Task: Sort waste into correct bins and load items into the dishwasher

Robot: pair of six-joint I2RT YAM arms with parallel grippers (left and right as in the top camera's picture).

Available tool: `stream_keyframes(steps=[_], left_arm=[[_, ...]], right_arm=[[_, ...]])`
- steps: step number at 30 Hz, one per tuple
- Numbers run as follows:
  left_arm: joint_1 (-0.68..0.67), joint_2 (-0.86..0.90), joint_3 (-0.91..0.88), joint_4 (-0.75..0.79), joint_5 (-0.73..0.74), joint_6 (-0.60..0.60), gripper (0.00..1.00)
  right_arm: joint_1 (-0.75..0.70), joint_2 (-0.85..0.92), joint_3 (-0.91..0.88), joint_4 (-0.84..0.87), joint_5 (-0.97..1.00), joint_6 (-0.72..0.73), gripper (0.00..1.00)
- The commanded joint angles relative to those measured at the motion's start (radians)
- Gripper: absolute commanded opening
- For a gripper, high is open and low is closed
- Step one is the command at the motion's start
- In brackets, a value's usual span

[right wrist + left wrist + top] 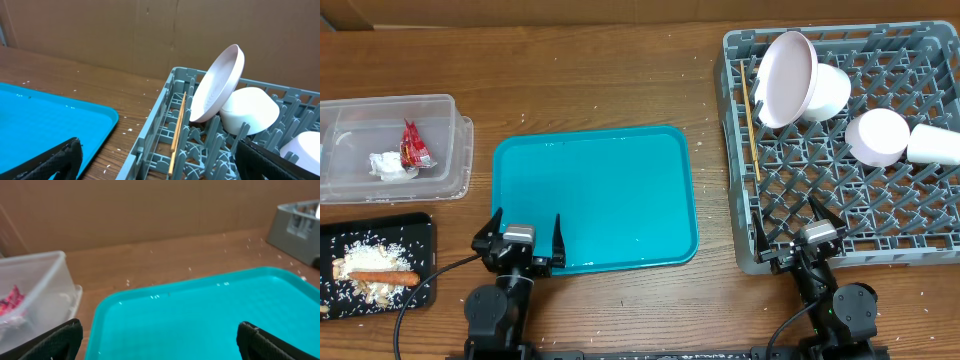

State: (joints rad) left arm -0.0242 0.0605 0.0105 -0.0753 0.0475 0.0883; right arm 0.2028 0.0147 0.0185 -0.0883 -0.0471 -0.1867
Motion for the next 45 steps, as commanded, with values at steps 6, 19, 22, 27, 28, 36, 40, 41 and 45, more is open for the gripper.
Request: stream_keyframes(steps=[6,19,22,27,28,36,40,41,45], left_arm=[[0.051,-0.058,-0.005,-0.002,-0.019,-0.006,1.00],[0.124,-0.058,-0.005,-0.002,-0.022,-0.006,1.00],[0.124,-0.056,-0.005,-0.002,-0.022,-0.006,1.00],[0.124,-0.056,-0.005,-0.002,-0.022,-0.006,1.00],[0.124,-0.056,-0.005,-0.002,-0.022,-0.006,1.00],[0.124,-0.056,-0.005,-0.002,-0.022,-0.006,1.00],[0.124,-0.056,-0.005,-0.002,-0.022,-0.006,1.00],[0.124,-0.056,-0.005,-0.002,-0.022,-0.006,1.00],[0.124,-0.056,-0.005,-0.002,-0.022,-0.006,1.00]], right_arm=[[-0.005,-0.012,-0.010,0.007,0.000,0.004,1.00],[-0.005,-0.012,-0.010,0.007,0.000,0.004,1.00],[-0.005,-0.012,-0.010,0.007,0.000,0.004,1.00],[-0.005,-0.012,-0.010,0.007,0.000,0.004,1.00],[-0.005,-0.012,-0.010,0.007,0.000,0.004,1.00],[-0.005,-0.012,-0.010,0.007,0.000,0.004,1.00],[-0.005,-0.012,-0.010,0.007,0.000,0.004,1.00],[-0.005,-0.012,-0.010,0.007,0.000,0.004,1.00],[-0.005,-0.012,-0.010,0.007,0.000,0.004,1.00]])
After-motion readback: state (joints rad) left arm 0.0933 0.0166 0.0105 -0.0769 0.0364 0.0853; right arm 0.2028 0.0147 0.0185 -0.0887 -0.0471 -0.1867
